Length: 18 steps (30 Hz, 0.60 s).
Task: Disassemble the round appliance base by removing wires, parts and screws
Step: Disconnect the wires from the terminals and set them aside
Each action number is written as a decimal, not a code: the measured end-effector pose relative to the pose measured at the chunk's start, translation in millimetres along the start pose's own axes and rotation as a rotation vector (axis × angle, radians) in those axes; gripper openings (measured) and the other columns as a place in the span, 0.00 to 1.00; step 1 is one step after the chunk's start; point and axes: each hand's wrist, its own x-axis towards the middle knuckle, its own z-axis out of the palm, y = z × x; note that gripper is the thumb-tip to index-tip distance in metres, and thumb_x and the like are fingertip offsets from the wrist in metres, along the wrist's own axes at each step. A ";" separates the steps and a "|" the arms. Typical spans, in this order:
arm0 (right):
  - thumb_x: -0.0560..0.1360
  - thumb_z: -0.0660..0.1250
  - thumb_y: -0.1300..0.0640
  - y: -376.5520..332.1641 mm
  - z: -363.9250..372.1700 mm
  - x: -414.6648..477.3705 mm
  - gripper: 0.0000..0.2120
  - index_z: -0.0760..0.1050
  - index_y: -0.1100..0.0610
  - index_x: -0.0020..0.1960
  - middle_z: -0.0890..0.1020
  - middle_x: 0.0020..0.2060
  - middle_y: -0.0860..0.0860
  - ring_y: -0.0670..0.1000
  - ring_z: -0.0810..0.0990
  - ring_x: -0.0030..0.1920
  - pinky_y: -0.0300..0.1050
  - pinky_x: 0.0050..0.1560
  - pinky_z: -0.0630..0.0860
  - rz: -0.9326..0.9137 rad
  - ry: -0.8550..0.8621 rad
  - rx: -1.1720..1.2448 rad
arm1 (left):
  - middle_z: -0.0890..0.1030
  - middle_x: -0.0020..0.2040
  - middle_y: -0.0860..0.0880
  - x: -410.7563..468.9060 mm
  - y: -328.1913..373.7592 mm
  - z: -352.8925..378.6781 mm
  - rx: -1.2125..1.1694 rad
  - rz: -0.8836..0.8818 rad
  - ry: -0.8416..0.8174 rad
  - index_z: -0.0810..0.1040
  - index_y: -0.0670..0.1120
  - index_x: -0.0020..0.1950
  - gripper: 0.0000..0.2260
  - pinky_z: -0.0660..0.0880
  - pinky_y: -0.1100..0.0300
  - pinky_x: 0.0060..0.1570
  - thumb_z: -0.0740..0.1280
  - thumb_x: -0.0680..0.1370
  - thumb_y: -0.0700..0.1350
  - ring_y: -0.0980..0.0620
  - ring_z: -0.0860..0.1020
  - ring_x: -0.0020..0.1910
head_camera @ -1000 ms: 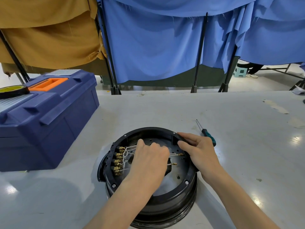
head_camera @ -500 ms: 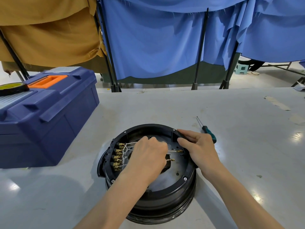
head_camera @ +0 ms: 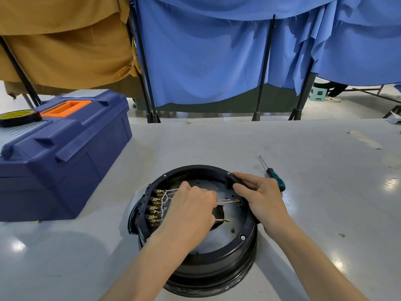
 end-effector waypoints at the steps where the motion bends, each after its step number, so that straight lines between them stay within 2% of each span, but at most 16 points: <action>1: 0.75 0.67 0.67 -0.6 0.5 0.2 0.18 0.81 0.43 0.47 0.84 0.37 0.33 0.34 0.82 0.41 0.27 0.38 0.75 -0.003 0.000 0.001 | 0.81 0.46 0.52 -0.8 2.0 0.2 0.005 0.024 0.019 0.75 0.50 0.50 0.06 0.58 0.58 0.47 0.60 0.79 0.41 0.50 0.72 0.44; 4: 0.74 0.67 0.68 -0.7 -0.6 -0.5 0.21 0.81 0.40 0.44 0.85 0.37 0.36 0.36 0.83 0.39 0.27 0.37 0.75 -0.021 -0.003 0.014 | 0.80 0.48 0.54 2.1 9.7 1.6 0.009 0.071 0.057 0.72 0.52 0.53 0.04 0.57 0.54 0.51 0.59 0.81 0.48 0.52 0.71 0.42; 7: 0.74 0.67 0.68 -0.4 -1.7 -1.3 0.24 0.80 0.37 0.39 0.85 0.37 0.36 0.37 0.83 0.41 0.28 0.40 0.76 -0.036 -0.012 0.011 | 0.77 0.52 0.54 6.2 15.0 2.6 0.014 0.097 0.080 0.70 0.51 0.57 0.09 0.58 0.53 0.53 0.61 0.81 0.54 0.50 0.76 0.49; 9: 0.74 0.67 0.68 -0.3 -1.9 -1.4 0.24 0.80 0.37 0.39 0.85 0.38 0.36 0.37 0.83 0.42 0.28 0.42 0.76 -0.041 -0.022 0.011 | 0.76 0.53 0.54 9.6 18.3 2.3 -0.035 0.128 0.073 0.70 0.51 0.58 0.08 0.59 0.56 0.52 0.62 0.81 0.52 0.50 0.75 0.50; 12: 0.74 0.67 0.69 -0.7 -2.0 -1.5 0.28 0.81 0.35 0.34 0.85 0.37 0.37 0.37 0.84 0.42 0.27 0.40 0.75 -0.044 -0.038 0.035 | 0.77 0.53 0.52 14.0 22.0 3.1 -0.203 0.103 0.041 0.73 0.50 0.54 0.04 0.62 0.59 0.47 0.64 0.80 0.44 0.49 0.74 0.50; 15: 0.74 0.67 0.70 -1.8 -1.4 -1.7 0.28 0.81 0.36 0.34 0.85 0.37 0.38 0.38 0.84 0.42 0.27 0.39 0.76 -0.052 -0.037 0.053 | 0.78 0.51 0.51 15.5 24.0 4.8 -0.298 0.016 0.044 0.74 0.49 0.51 0.04 0.69 0.56 0.47 0.65 0.78 0.41 0.48 0.76 0.51; 18: 0.74 0.67 0.70 -1.0 -1.6 -2.0 0.28 0.82 0.35 0.34 0.85 0.37 0.38 0.38 0.84 0.42 0.27 0.40 0.76 -0.059 -0.035 0.047 | 0.77 0.52 0.49 14.2 30.1 4.3 -0.286 0.002 0.044 0.72 0.48 0.49 0.04 0.66 0.55 0.43 0.64 0.78 0.40 0.45 0.76 0.51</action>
